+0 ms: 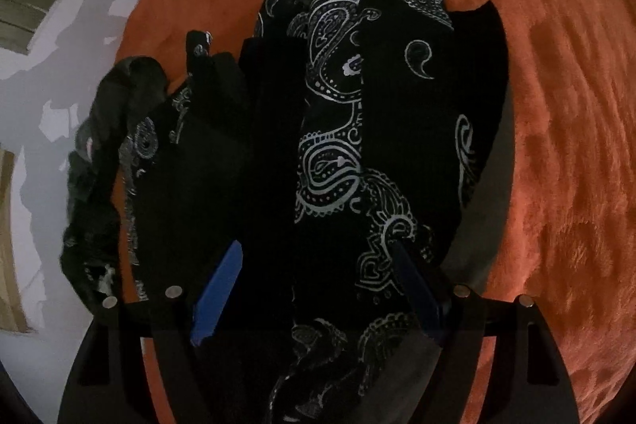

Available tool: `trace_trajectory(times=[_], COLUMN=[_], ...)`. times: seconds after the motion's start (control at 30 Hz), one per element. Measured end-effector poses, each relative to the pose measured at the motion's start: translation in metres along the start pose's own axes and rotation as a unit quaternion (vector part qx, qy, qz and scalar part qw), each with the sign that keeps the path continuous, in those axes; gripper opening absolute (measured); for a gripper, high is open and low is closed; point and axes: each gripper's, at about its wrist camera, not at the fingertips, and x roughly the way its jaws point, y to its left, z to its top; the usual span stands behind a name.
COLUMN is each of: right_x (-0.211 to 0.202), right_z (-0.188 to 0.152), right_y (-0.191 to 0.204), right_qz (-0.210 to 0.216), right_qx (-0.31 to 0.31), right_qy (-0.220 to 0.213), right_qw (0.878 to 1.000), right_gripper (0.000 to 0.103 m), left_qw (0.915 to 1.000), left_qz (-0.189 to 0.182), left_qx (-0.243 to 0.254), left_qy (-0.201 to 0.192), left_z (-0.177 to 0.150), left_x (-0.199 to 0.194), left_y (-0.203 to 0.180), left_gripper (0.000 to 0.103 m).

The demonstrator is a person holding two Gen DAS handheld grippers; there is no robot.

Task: Fold clothes

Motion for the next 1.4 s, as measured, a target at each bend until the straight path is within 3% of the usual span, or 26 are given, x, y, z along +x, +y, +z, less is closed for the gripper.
trace_trajectory(times=[0.5,0.8,0.97,1.2,1.4], right_x=[0.002,0.0,-0.013,-0.014,-0.013], right_z=[0.001,-0.001,0.0,-0.006,-0.014], right_y=[0.009,0.002,-0.026,-0.02,-0.021], right_qz=[-0.026,-0.019,0.02,-0.022,0.028], right_qx=[-0.023,-0.03,0.041,-0.014,0.008], right_qy=[0.014,0.031,0.016,0.034,0.055], right_qw=[0.999,0.999,0.999,0.999,0.998], right_gripper=[0.078,0.078,0.078,0.078,0.078], left_qw=[0.9999,0.9999,1.0,1.0,0.9999], left_qz=[-0.005,-0.006,-0.003,-0.004,-0.001], left_qx=[-0.011,-0.004,-0.002,-0.006,-0.007], left_qy=[-0.001,0.008,0.006,0.006,0.008], left_z=[0.001,0.006,0.008,0.004,0.005], left_x=[0.0,0.004,0.002,0.004,0.005], left_y=[0.004,0.003,0.002,0.008,0.006], left_gripper=[0.016,0.017,0.017,0.017,0.017])
